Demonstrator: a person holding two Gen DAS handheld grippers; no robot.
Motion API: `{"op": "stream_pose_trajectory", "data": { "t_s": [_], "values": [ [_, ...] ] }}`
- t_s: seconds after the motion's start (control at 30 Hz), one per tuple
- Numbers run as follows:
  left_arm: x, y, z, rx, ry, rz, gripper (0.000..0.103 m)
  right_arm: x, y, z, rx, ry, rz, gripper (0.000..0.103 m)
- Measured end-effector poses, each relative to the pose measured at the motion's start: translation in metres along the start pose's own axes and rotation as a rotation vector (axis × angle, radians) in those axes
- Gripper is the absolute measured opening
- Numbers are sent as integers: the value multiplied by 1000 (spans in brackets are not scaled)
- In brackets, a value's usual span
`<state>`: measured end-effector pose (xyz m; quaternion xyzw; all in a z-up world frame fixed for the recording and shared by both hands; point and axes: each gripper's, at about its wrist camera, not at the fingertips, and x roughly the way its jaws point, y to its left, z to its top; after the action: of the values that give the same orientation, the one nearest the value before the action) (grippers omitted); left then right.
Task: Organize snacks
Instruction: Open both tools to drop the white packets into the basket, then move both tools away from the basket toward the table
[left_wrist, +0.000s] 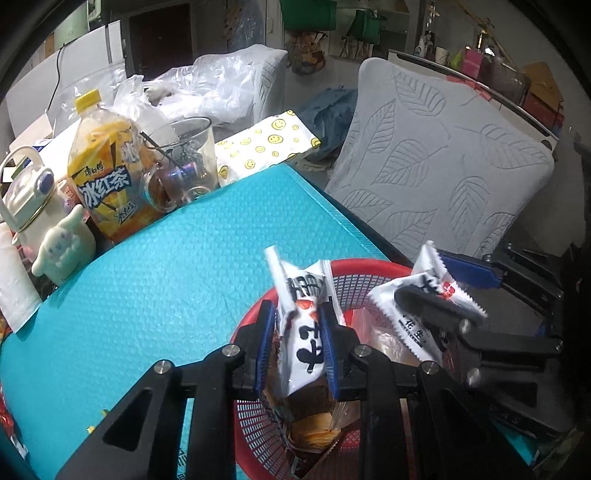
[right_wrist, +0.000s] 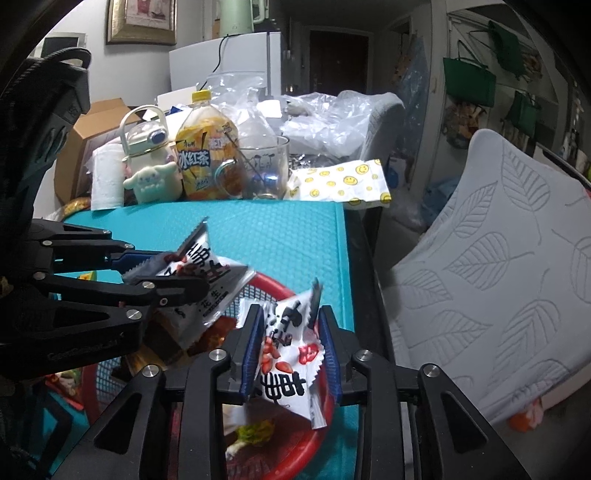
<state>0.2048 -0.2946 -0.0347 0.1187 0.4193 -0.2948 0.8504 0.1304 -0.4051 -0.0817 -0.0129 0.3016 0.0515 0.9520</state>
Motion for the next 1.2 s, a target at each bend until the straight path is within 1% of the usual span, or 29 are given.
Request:
{"op": "stream_pose_trajectory", "data": {
  "t_s": [0.03, 0.07, 0.1, 0.17, 0.27, 0.4, 0.57, 0.87, 1.2],
  "values": [
    [-1, 0, 0, 0, -1, 6, 36, -1, 0, -1, 2, 4, 6, 45],
    [-1, 0, 0, 0, -3, 14, 48, -1, 0, -1, 4, 6, 11, 51],
    [-3, 0, -1, 1, -9, 19, 59, -3, 0, -1, 7, 4, 14, 51],
    [-7, 0, 0, 1, -23, 37, 65, -6, -1, -1, 11, 1, 12, 51],
    [-11, 1, 1, -6, -27, 32, 65, -12, -4, 0, 18, -7, -3, 51],
    [-19, 1, 3, -13, -41, 30, 65, -17, -6, 2, 33, -11, 0, 51],
    [-35, 0, 3, -18, -64, 27, 65, -28, -6, 6, 46, -18, -12, 51],
    [-80, -2, 2, -10, -130, 45, 65, -61, 5, 16, 56, -72, -9, 51],
    [-135, -4, -13, -8, -208, 62, 65, -107, 31, 20, 33, -155, -5, 51]
  ]
}}
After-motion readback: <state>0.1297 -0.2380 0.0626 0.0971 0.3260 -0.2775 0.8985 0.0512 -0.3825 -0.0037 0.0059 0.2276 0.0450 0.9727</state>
